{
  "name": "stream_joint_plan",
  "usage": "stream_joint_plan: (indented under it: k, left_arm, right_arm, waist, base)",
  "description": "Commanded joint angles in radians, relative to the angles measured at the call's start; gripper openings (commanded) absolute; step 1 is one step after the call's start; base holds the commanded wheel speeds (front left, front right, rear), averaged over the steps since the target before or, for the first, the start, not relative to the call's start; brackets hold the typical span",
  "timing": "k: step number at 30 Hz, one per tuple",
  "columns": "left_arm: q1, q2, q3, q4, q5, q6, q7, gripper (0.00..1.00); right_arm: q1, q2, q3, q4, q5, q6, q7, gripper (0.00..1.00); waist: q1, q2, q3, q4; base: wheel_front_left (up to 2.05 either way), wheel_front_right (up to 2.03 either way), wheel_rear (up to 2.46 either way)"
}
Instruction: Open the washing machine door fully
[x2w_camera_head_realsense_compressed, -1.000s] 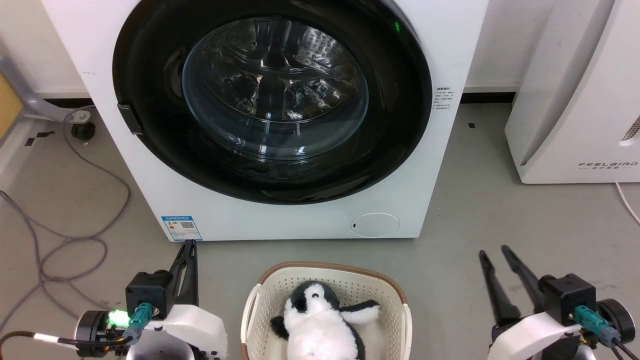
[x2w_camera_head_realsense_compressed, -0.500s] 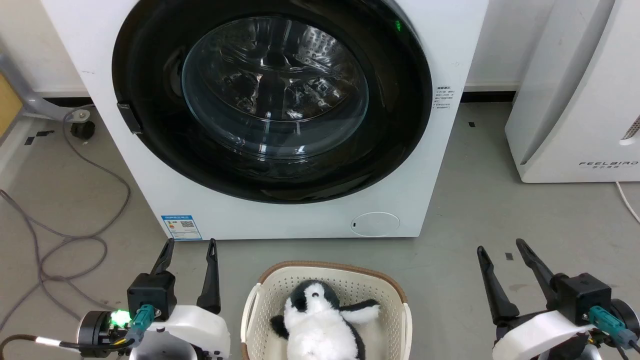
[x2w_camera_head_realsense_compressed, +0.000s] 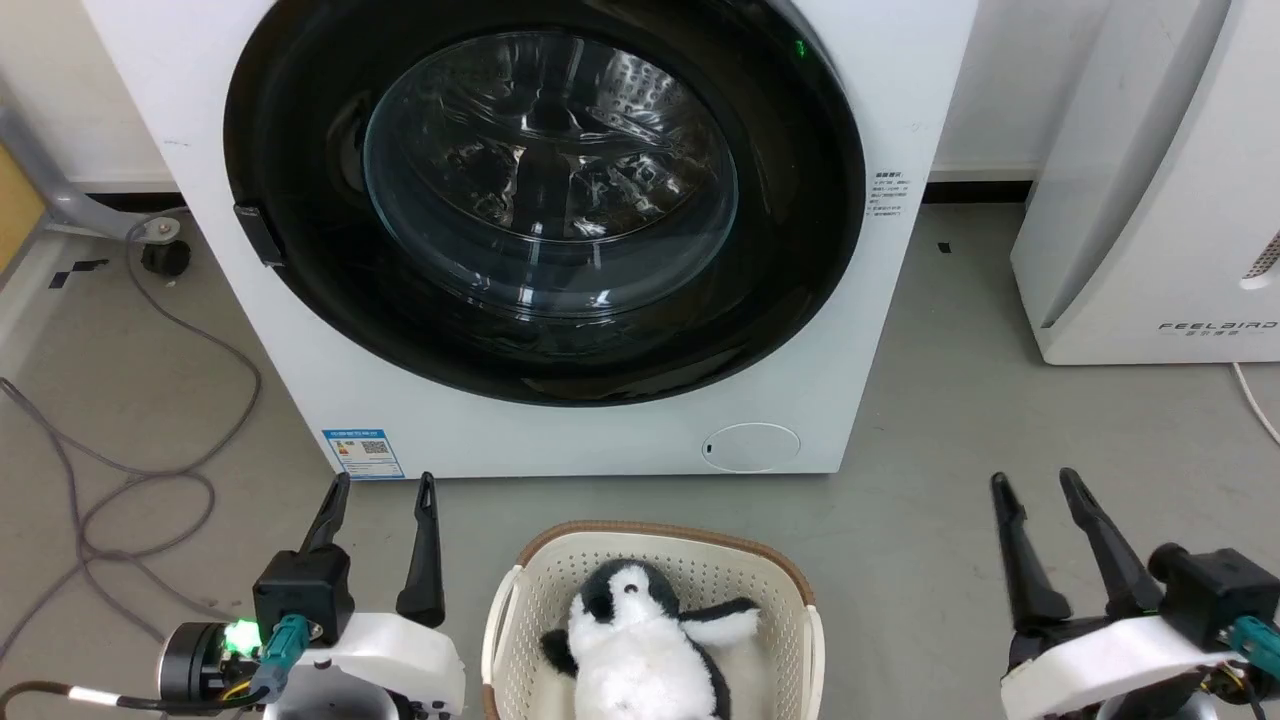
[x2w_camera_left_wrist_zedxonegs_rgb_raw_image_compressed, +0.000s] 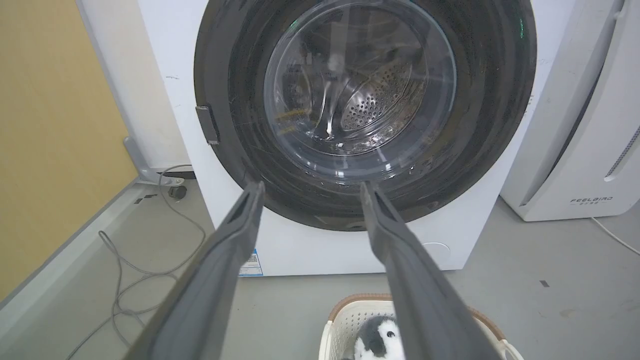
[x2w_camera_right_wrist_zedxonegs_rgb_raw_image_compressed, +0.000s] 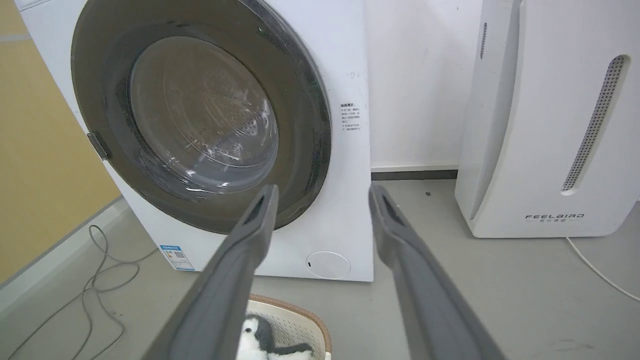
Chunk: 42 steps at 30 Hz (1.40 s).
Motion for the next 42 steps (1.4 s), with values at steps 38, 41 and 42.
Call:
stream_joint_plan:
  k: [38,41,42]
  left_arm:
    - [-0.025,0.000,-0.041,0.001,-0.023,0.051,-0.088,1.00]
    - [-0.036,0.000,-0.043,0.000,-0.022,0.053,-0.094,1.00]
    - [-0.040,0.000,-0.044,0.000,-0.021,0.053,-0.096,1.00]
  right_arm:
    - [-0.155,-0.004,-0.105,0.126,0.825,0.000,0.025,0.00]
    - [-0.200,-0.012,-0.127,0.151,0.858,0.000,0.040,0.00]
    - [-0.216,-0.014,-0.135,0.161,0.870,0.000,0.043,0.00]
  waist:
    - [0.0000,0.0000,0.053,0.037]
    - [0.0000,0.0000,0.071,0.044]
    - [0.0000,0.0000,0.078,0.047]
  base:
    - [0.00,0.00,0.00]
    - [0.00,0.00,0.00]
    - [0.00,0.00,0.00]
